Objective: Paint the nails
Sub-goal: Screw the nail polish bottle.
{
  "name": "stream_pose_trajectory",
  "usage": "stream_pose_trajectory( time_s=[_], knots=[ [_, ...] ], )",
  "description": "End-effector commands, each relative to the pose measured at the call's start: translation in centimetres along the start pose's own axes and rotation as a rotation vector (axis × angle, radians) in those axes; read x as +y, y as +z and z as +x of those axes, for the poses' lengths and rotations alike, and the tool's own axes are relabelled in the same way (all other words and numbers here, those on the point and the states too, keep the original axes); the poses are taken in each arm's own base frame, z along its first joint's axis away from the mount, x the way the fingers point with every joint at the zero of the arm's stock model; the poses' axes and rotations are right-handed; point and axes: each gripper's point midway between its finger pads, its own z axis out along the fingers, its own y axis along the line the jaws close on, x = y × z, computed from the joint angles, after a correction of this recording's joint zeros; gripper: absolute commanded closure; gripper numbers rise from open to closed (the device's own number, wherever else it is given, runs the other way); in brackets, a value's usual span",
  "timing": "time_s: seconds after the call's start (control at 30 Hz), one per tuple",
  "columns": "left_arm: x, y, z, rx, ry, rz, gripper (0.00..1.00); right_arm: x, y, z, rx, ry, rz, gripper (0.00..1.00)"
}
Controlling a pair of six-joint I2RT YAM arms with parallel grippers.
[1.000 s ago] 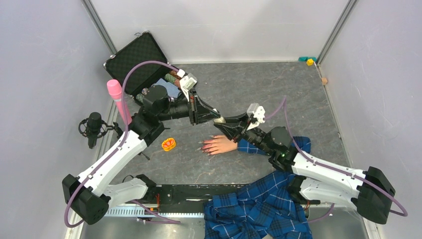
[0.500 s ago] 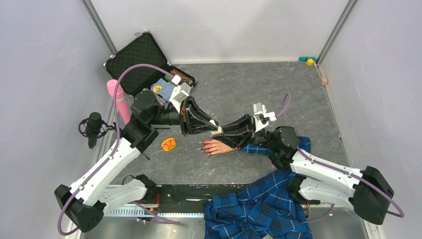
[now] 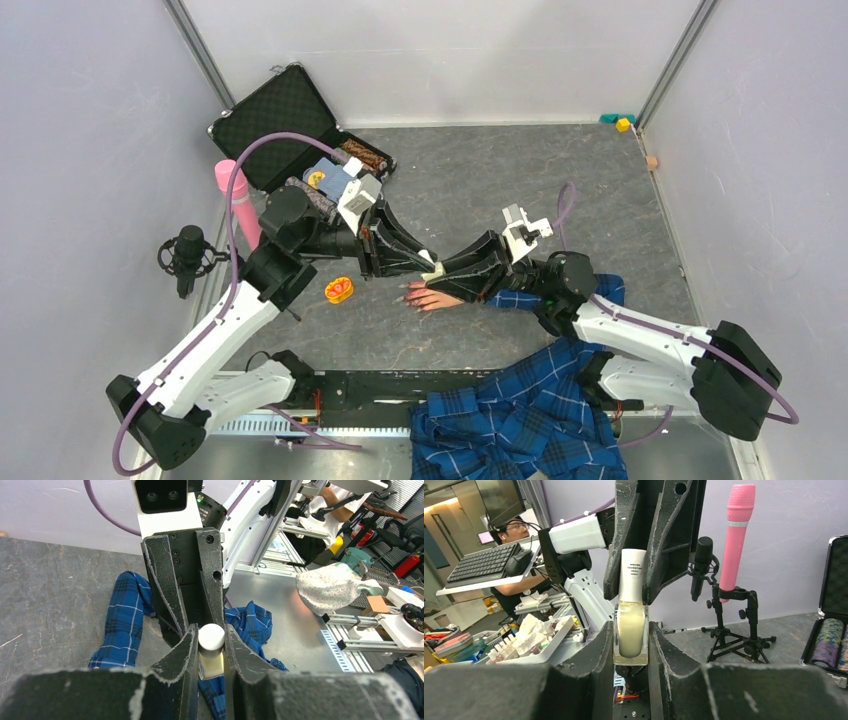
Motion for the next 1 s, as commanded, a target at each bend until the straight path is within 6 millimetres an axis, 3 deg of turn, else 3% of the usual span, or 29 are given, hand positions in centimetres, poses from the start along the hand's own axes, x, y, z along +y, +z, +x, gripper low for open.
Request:
stream_pose_trajectory(
  time_s=[0.0,0.07,0.13,0.2,0.23,0.4,0.7,0.97],
  knots=[
    [-1.5,-0.1,1.4,0.047,-0.033,0.06,0.78,1.8,0.8,-3.9,-0.115,-0.124,-0.079,1.0],
    [-0.7,-0.1,1.2,0.043,-0.018,0.01,0.47,1.2,0.8,-3.6,-0.092,-0.145,-0.048,1.0],
    [0.3,-0.3,1.3,0.048,-0.013,-0.066,0.23,0.0,0.6,-3.0,-0.06,-0.169,0.009,1.0],
    [1.6,-0.8,1.2,0.041,0.002,-0.162,0.04,-1.3,0.3,-2.3,-0.017,-0.199,0.077,1.0],
    [2.3,-1.1,1.1,0.034,0.013,-0.214,0.0,-1.8,0.1,-2.3,-0.006,-0.22,0.108,1.0],
    [5.3,-3.0,0.3,-0.007,0.044,-0.448,0.0,-4.5,-1.7,-1.2,0.078,-0.314,0.267,1.0],
    [6.1,-3.9,-0.8,-0.094,0.034,-0.513,0.0,-10.5,-6.4,2.4,0.241,-0.43,0.587,1.0],
    [11.8,-4.3,2.0,-0.079,-0.249,-0.685,0.0,-11.4,-9.3,5.6,0.275,-0.475,0.796,1.0]
  ],
)
